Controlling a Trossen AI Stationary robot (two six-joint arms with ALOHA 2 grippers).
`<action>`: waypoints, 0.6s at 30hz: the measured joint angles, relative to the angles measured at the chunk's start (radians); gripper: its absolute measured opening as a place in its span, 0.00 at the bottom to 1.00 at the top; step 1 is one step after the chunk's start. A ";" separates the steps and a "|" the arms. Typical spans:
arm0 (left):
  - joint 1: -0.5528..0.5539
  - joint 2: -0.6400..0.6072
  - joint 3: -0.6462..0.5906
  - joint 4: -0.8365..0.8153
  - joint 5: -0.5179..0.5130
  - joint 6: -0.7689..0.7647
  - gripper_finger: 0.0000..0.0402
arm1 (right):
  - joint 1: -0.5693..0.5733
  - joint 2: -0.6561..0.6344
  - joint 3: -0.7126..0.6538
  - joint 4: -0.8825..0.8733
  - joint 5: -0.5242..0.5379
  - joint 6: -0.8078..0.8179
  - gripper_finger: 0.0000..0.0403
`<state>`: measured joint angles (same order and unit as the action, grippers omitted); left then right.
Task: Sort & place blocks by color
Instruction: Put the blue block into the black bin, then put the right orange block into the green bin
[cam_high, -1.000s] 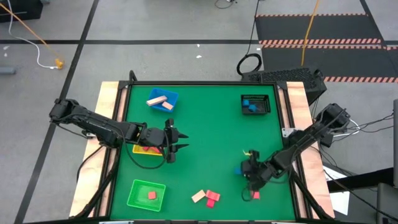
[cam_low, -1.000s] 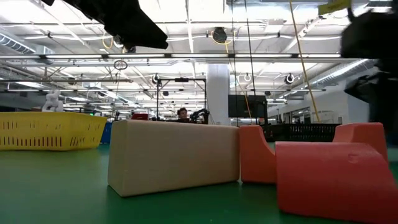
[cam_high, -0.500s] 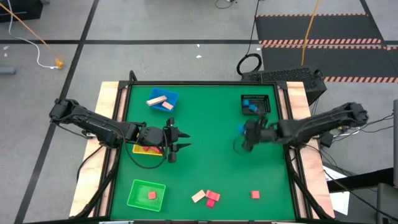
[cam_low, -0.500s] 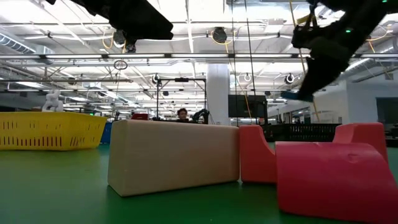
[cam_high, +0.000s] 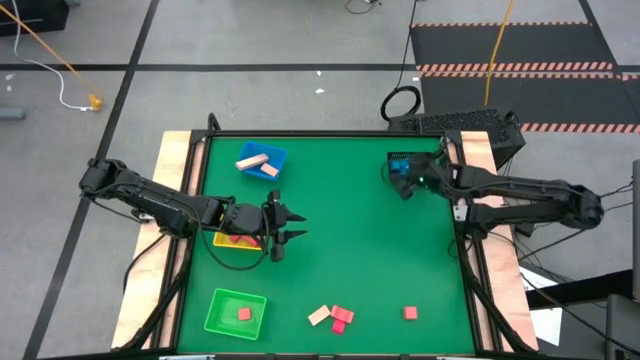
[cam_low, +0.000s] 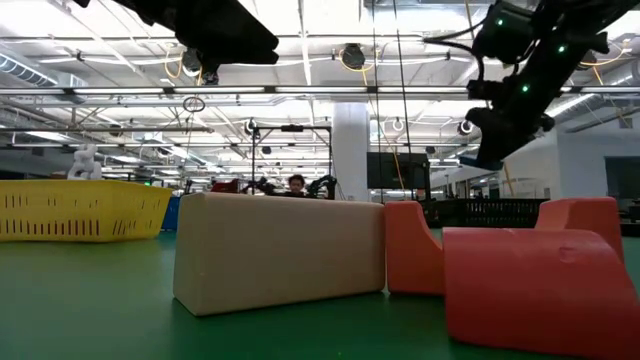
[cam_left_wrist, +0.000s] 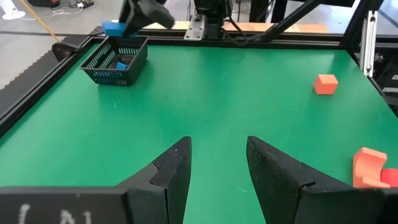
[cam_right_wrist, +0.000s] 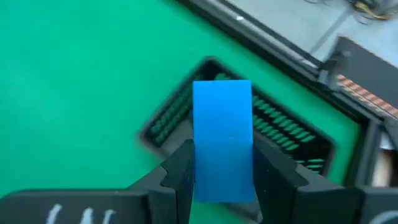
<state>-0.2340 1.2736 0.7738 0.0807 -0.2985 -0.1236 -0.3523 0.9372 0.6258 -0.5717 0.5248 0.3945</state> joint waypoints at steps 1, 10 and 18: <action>0.000 0.000 0.000 0.000 0.000 -0.009 0.39 | -0.022 0.001 -0.003 0.018 0.001 -0.007 0.29; 0.000 0.000 0.000 -0.001 0.000 -0.084 0.39 | -0.127 0.004 -0.053 0.165 -0.003 -0.044 0.32; 0.000 0.000 0.000 -0.003 0.001 -0.161 0.39 | -0.142 0.004 -0.053 0.182 -0.005 -0.052 0.47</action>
<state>-0.2340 1.2736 0.7738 0.0780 -0.2974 -0.2847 -0.4946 0.9413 0.5728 -0.3897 0.5196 0.3427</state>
